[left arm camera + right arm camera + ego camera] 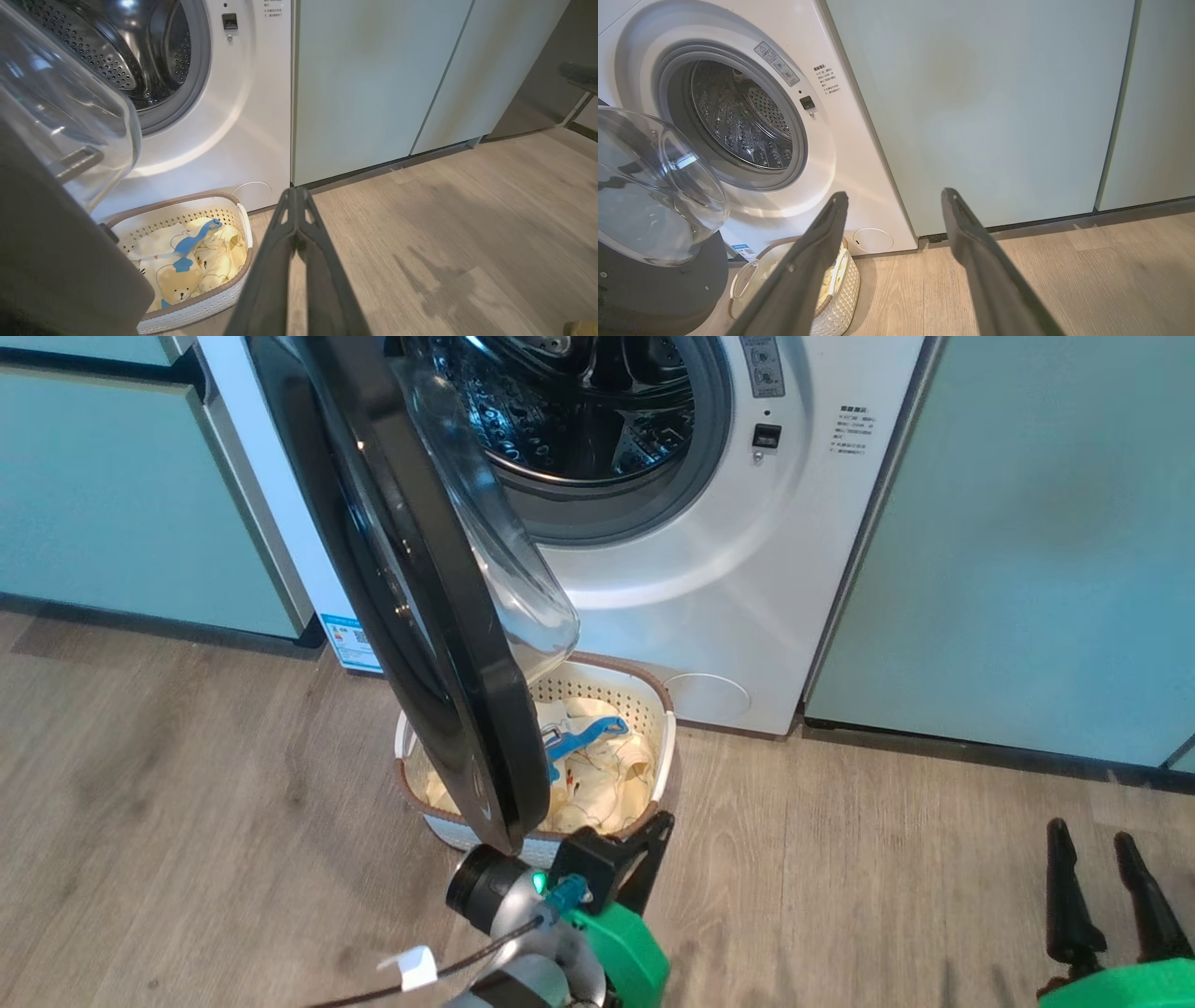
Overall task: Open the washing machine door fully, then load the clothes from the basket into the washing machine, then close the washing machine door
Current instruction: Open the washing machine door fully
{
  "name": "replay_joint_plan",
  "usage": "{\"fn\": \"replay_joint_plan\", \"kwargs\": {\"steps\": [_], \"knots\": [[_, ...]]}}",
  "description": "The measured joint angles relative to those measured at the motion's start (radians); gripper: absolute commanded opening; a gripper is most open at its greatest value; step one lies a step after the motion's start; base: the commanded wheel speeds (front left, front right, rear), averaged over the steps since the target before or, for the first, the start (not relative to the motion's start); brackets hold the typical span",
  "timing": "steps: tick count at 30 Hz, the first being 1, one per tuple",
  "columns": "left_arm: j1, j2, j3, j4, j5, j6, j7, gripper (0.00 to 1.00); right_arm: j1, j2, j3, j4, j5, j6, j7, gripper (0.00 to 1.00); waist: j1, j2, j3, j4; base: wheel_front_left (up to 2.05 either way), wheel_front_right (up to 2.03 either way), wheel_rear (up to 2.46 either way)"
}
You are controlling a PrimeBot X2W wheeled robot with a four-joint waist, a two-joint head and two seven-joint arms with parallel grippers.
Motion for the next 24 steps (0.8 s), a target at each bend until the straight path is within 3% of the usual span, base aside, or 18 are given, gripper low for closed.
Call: {"fn": "replay_joint_plan", "kwargs": {"steps": [11,24], "knots": [[-0.028,-0.001,0.077,-0.033,-0.019,0.049,-0.005,0.00,-0.002,0.000,0.000,0.000,0.000,0.000,0.000,1.00,0.0000,0.0000,0.023,0.010,0.00,0.00,0.00],[-0.027,-0.002,0.179,-0.065,-0.018,0.061,-0.005,0.00,-0.005,0.000,0.002,0.000,0.000,0.000,0.000,1.00,0.0000,0.0000,0.039,0.051,0.00,0.00,0.00]]}}
